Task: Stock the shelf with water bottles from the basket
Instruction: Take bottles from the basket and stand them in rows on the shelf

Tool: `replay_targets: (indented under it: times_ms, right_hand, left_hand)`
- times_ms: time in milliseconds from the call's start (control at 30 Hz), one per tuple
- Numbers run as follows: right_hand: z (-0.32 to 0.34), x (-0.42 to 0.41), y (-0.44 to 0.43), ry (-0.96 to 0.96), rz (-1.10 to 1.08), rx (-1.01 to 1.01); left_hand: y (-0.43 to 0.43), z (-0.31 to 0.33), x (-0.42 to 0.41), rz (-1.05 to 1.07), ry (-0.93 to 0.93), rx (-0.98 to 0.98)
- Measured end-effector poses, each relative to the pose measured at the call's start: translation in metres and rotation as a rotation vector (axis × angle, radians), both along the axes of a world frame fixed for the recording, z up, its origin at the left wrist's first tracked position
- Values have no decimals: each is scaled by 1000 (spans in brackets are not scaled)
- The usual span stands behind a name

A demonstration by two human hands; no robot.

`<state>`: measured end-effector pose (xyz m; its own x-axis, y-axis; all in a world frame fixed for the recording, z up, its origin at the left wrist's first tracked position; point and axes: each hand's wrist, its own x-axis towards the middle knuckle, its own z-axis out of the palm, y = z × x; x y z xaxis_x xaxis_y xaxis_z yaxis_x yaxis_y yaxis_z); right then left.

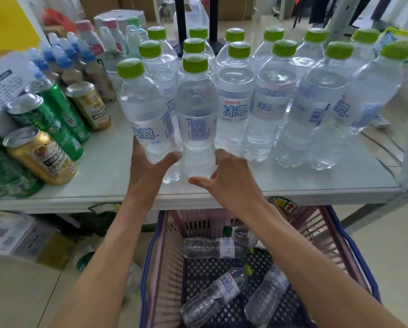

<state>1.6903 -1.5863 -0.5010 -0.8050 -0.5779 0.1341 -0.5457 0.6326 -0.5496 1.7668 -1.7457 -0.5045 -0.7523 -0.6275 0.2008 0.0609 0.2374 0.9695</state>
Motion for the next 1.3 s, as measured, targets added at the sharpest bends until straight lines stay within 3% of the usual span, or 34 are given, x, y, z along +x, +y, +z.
replay_targets:
  times_ms: [167, 433, 767, 900, 1000, 1067, 1167, 1233, 1300]
  right_hand:
    - [5, -18, 18, -109, 26, 47]
    - [-5, -25, 19, -96, -3, -59]
    - [-3, -38, 38, -147, -9, -48]
    - [9, -32, 50, -321, 147, -18]
    - [17, -31, 65, -712, 391, -8]
    - [14, -28, 76, -961, 534, 100]
    - [-4, -28, 89, -1097, 665, 414]
    - [-30, -30, 93, -1164, 617, 639]
    - [-67, -33, 97, -1237, 454, 874]
  left_hand:
    - [0, -5, 3, -13, -41, -14]
    - [-3, -5, 3, -44, -77, -35]
    - [-9, -2, 6, -76, -178, -50]
    - [-8, 7, 13, -92, -298, -127]
    - [-7, 16, 21, -111, -473, -198]
    - [-9, 23, 33, -107, -553, -136]
    - [-1, 39, 57, 31, -706, -265]
    - [12, 37, 66, -105, -761, -328]
    - [40, 28, 63, -401, -848, -361]
